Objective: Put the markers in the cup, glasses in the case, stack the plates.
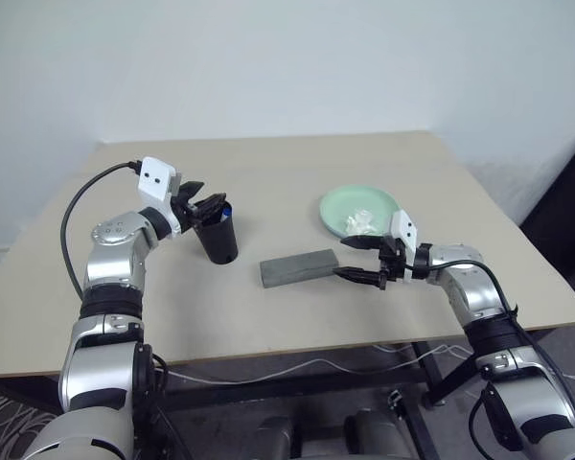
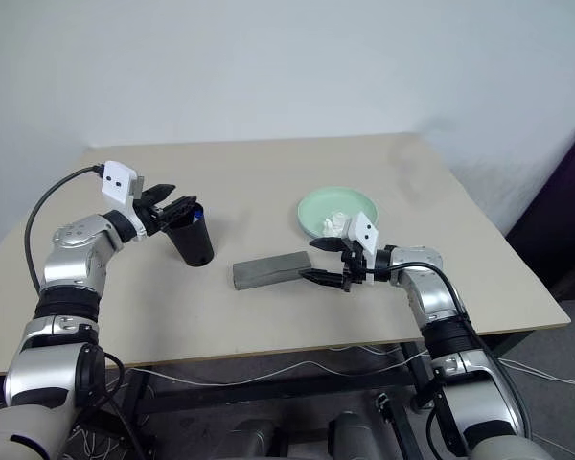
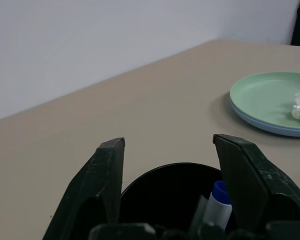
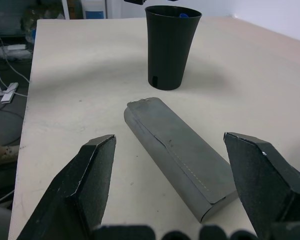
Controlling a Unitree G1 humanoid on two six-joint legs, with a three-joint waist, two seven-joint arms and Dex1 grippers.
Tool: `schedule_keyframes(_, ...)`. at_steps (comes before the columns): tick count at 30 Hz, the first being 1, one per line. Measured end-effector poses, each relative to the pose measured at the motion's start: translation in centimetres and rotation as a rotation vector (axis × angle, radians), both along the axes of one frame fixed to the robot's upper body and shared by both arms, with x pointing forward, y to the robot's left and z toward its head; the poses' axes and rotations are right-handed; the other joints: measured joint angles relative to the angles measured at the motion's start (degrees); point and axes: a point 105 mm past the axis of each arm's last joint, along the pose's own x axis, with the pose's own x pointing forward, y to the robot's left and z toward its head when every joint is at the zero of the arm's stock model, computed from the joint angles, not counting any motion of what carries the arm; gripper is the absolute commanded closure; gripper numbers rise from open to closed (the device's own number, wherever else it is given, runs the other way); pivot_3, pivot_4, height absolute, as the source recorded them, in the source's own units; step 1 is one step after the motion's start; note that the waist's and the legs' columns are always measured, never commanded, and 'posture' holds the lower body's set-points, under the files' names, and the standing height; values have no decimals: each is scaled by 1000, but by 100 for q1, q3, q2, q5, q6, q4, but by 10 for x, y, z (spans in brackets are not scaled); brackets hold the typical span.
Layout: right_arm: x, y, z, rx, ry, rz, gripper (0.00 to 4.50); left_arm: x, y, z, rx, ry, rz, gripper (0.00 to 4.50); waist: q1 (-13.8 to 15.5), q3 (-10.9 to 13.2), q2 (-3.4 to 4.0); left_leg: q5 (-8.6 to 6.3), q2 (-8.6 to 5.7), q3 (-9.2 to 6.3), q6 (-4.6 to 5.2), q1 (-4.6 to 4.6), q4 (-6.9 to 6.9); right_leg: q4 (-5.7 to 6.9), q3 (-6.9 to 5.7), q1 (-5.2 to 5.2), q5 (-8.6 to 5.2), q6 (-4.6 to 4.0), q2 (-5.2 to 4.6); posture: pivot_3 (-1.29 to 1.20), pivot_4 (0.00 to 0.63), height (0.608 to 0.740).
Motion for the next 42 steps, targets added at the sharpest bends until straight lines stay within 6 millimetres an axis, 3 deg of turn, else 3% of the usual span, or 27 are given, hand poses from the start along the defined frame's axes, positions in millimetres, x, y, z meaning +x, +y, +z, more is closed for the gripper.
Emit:
schedule_keyframes(5,0,0,0,0,0,2,748,0,-6,6,-34,-27,-20,1734,0,0,0,0,0,-1,0,-4,0,-2,-2,-2,0,0,-2,0,0,740)
schedule_keyframes(10,2,-1,1,4,-4,-19,748,-4,-16,30,-80,-92,-73,1734,-1,0,0,0,0,0,0,-7,-2,-3,-2,-5,0,0,-2,0,0,740)
schedule_keyframes(14,4,-5,3,5,-14,-42,748,-30,-34,37,-109,-100,-227,1734,-13,0,1,-1,1,6,0,-6,-14,-9,5,-8,-1,-1,-3,0,0,740)
schedule_keyframes(21,3,-24,0,-8,-18,-114,748,-72,-47,4,-54,22,-348,1734,-1,1,2,-1,7,9,0,-6,-17,-10,5,-7,-10,-17,-6,0,0,740)
schedule_keyframes(24,2,-34,-3,-25,-9,-148,748,-80,-51,-16,-32,72,-351,1734,2,1,3,-1,7,10,0,-10,-15,-12,3,-4,-12,-19,-11,0,0,740)
schedule_keyframes(30,-1,-56,-11,-60,3,-198,748,-80,-35,-59,-47,141,-225,1734,0,2,3,-1,16,11,0,-14,-16,-16,-5,-8,-12,-19,-11,0,0,740)
schedule_keyframes(38,-2,-82,-20,-96,35,-264,748,-90,-23,-98,-34,188,-117,1734,1,1,3,-2,17,12,1,-15,-38,-65,-7,0,-10,-18,-10,0,0,740)
schedule_keyframes(42,-5,-86,-26,-105,55,-272,748,-91,-25,-103,-50,193,-100,1734,4,1,3,-4,17,15,4,-18,-44,-77,-8,1,-9,-17,-12,0,0,740)
